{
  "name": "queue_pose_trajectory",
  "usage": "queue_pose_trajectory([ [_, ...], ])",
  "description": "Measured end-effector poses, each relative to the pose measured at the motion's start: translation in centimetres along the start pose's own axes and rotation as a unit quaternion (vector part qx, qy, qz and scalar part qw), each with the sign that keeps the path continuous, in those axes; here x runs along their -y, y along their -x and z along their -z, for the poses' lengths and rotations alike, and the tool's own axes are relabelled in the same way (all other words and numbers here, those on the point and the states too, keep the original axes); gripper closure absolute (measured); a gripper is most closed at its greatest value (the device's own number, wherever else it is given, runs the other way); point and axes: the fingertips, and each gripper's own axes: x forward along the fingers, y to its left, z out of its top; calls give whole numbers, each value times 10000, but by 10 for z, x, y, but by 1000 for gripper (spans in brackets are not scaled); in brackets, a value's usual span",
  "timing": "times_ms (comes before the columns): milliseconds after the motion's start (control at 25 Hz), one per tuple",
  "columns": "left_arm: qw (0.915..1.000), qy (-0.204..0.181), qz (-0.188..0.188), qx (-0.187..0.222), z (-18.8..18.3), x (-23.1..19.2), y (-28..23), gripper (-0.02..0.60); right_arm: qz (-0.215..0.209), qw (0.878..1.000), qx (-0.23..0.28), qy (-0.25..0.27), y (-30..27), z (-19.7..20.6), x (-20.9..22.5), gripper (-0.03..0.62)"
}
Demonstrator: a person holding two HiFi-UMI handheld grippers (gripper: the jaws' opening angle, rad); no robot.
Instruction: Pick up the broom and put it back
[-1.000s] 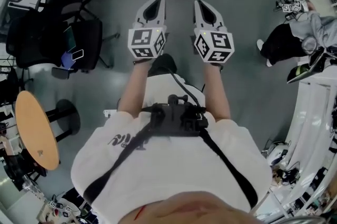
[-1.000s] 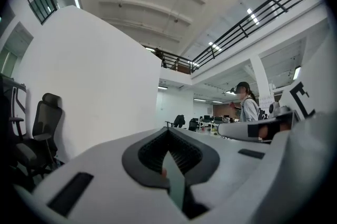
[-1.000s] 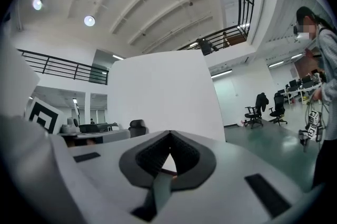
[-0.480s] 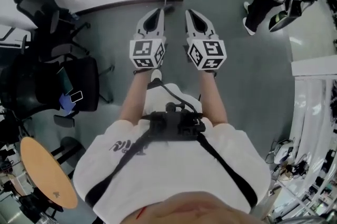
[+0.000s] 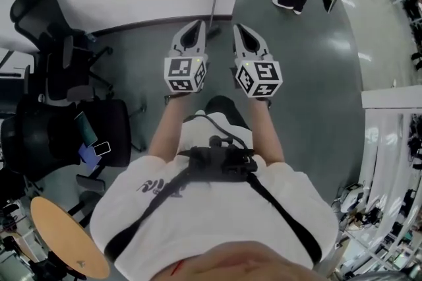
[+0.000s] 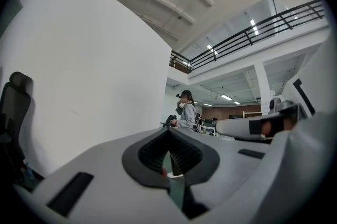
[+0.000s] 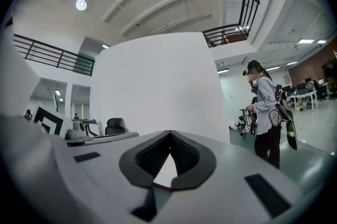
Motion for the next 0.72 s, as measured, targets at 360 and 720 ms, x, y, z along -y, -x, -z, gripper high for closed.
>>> queue_pose_trajectory([
  [360, 9996, -64, -138, -248, 16, -49, -126, 574, -185, 9996, -38, -207, -129, 4, 74, 591],
  [720, 9980, -91, -495, -386, 22, -86, -245, 574, -196, 9997, -108, -38, -241, -16, 164, 591],
])
